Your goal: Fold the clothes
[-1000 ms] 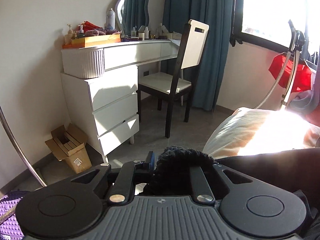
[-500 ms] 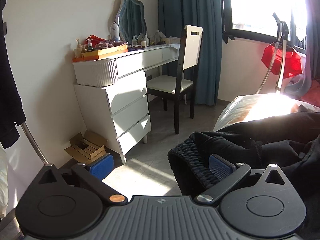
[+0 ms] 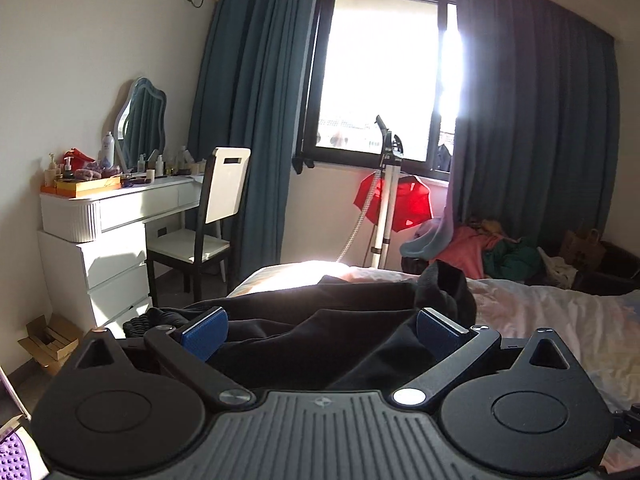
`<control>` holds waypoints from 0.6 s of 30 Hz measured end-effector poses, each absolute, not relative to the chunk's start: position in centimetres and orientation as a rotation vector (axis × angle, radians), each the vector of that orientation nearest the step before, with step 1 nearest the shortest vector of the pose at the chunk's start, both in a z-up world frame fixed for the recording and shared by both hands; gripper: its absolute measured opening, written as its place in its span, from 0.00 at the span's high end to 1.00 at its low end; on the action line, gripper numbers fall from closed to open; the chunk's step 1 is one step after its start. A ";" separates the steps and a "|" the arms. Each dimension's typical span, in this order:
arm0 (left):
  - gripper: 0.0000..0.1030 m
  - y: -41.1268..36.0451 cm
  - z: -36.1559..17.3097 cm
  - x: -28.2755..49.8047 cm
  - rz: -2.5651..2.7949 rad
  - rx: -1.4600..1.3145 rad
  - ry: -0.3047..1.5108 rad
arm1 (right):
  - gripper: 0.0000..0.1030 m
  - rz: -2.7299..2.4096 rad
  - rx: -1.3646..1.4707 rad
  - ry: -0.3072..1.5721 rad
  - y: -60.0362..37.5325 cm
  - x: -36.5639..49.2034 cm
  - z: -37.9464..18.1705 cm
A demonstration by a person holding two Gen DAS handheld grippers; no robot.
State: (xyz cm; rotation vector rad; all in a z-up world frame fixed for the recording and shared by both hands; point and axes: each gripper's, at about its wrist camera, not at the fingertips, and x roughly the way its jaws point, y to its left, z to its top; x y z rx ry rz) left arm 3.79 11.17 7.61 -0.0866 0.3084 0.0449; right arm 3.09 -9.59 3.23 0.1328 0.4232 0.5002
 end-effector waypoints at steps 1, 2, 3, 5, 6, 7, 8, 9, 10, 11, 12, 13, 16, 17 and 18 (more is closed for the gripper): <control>0.01 9.4 7.5 3.3 0.024 -0.088 0.307 | 0.20 0.477 0.131 0.409 -11.0 2.9 3.7; 0.01 8.0 7.5 3.0 0.013 -0.090 0.305 | 0.20 0.454 0.128 0.395 -12.4 2.7 4.1; 0.01 6.6 7.3 2.6 0.006 -0.087 0.302 | 0.20 0.432 0.124 0.384 -13.5 2.6 4.3; 0.01 4.5 6.4 2.1 -0.011 -0.082 0.297 | 0.20 0.392 0.115 0.367 -15.6 2.4 4.6; 0.01 3.7 5.8 1.9 -0.022 -0.083 0.297 | 0.20 0.378 0.110 0.361 -16.5 2.3 4.6; 0.01 3.3 5.0 1.7 -0.031 -0.083 0.296 | 0.20 0.363 0.107 0.355 -17.4 2.2 4.3; 0.01 3.1 4.1 1.6 -0.041 -0.083 0.294 | 0.20 0.350 0.106 0.349 -18.1 2.0 3.9; 0.01 2.9 3.3 1.4 -0.051 -0.083 0.292 | 0.20 0.337 0.104 0.342 -18.8 1.8 3.4; 0.01 2.8 2.4 1.3 -0.061 -0.083 0.291 | 0.20 0.325 0.104 0.336 -19.4 1.6 2.9; 0.01 2.6 1.6 1.2 -0.070 -0.083 0.289 | 0.20 0.314 0.112 0.329 -20.0 1.3 2.2; 0.01 2.4 0.7 1.0 -0.080 -0.083 0.287 | 0.20 0.305 0.123 0.325 -20.5 1.2 1.4; 0.01 2.2 -0.1 0.9 -0.090 -0.083 0.285 | 0.20 0.296 0.139 0.327 -20.8 1.2 0.5; 0.01 2.9 -1.3 1.0 -0.097 -0.079 0.285 | 0.20 0.276 0.206 0.342 -21.8 1.2 -1.3; 0.01 3.3 -1.5 1.2 -0.095 -0.075 0.286 | 0.20 0.275 0.223 0.344 -22.0 1.2 -1.6; 0.00 3.5 -1.8 1.3 -0.091 -0.074 0.289 | 0.20 0.274 0.226 0.342 -22.0 1.2 -1.6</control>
